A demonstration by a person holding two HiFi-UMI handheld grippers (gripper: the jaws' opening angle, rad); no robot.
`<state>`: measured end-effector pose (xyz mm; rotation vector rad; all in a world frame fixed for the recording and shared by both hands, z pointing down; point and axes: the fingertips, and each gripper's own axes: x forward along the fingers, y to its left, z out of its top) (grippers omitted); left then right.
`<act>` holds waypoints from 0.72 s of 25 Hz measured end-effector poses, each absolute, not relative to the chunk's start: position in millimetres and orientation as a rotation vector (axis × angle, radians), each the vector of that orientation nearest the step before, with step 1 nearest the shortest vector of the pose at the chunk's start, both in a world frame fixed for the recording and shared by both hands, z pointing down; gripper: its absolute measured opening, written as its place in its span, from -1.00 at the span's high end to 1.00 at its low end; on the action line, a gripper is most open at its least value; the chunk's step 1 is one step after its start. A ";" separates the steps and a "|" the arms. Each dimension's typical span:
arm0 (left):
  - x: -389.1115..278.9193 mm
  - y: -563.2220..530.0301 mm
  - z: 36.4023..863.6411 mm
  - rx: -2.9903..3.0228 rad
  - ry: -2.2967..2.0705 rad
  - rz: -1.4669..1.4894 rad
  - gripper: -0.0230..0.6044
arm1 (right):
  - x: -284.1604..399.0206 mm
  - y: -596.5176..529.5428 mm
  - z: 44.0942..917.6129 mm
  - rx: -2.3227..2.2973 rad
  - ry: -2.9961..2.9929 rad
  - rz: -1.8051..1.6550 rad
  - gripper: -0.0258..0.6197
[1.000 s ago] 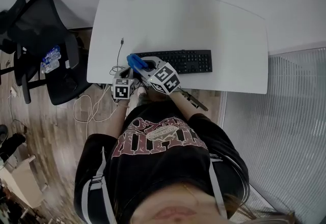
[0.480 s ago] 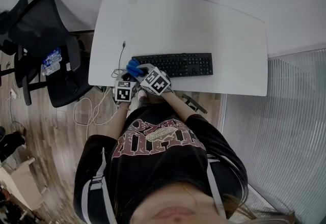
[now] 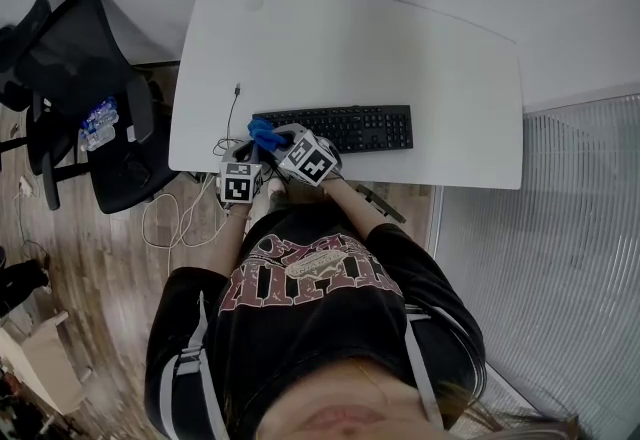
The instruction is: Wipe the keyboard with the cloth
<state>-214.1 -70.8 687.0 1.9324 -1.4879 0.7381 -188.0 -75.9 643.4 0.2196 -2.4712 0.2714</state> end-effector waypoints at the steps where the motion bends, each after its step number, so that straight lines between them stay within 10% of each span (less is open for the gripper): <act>1: -213.4 -70.7 686.9 1.932 -1.488 0.738 0.81 | -183.4 -77.5 644.6 0.223 -2.465 0.267 0.75; 18: -210.6 -72.2 690.1 1.902 -1.515 0.735 0.81 | -109.5 -105.9 650.7 0.372 -2.427 0.333 0.75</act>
